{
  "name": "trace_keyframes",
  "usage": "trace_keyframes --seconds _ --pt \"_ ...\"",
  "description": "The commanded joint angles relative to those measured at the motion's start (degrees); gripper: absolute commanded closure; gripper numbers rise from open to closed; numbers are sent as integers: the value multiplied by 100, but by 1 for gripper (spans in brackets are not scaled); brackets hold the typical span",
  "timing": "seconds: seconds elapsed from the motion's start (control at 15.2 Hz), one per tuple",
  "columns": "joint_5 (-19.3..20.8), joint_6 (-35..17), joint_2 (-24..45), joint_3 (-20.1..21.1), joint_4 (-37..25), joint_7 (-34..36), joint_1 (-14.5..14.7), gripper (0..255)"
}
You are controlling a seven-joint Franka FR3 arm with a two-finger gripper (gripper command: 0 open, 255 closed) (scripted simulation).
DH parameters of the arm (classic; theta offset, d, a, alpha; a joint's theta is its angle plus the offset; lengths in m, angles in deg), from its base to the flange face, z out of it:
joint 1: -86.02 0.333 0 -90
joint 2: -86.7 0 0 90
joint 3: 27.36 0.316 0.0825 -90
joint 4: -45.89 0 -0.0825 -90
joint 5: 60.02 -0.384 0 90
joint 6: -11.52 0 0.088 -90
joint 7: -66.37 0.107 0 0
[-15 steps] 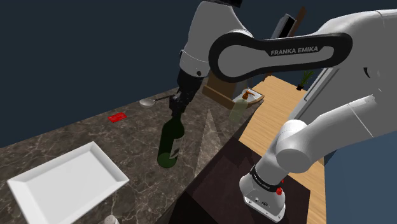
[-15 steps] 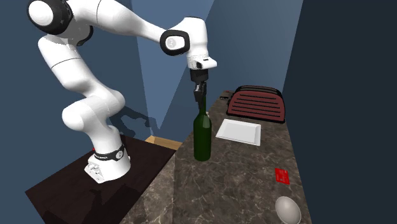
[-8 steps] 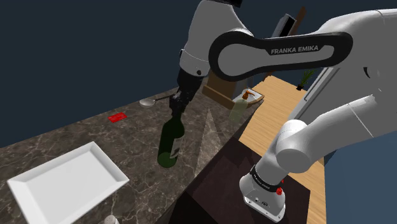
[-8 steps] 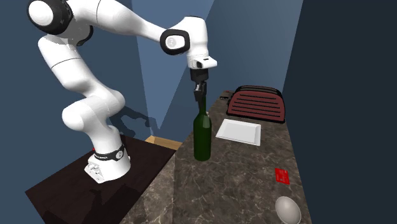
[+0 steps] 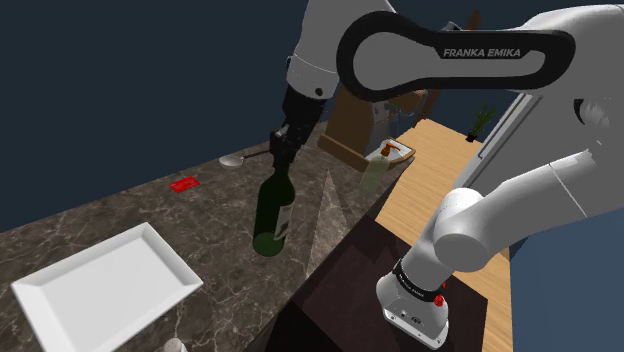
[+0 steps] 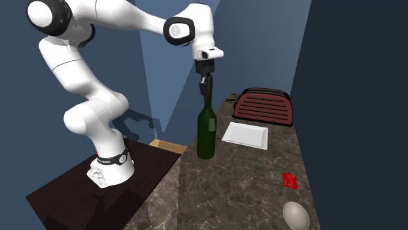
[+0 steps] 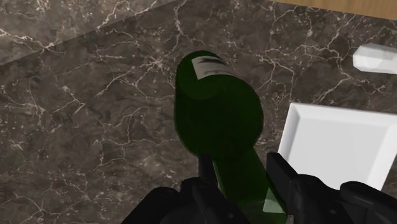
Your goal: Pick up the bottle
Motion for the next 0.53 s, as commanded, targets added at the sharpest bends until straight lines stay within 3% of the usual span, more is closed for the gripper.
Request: trace_keyframes --seconds 0.0,0.46 --pt "11 170 -14 -15 -157 11 -3 255" --pt "46 565 -18 -63 -548 16 -23 255"
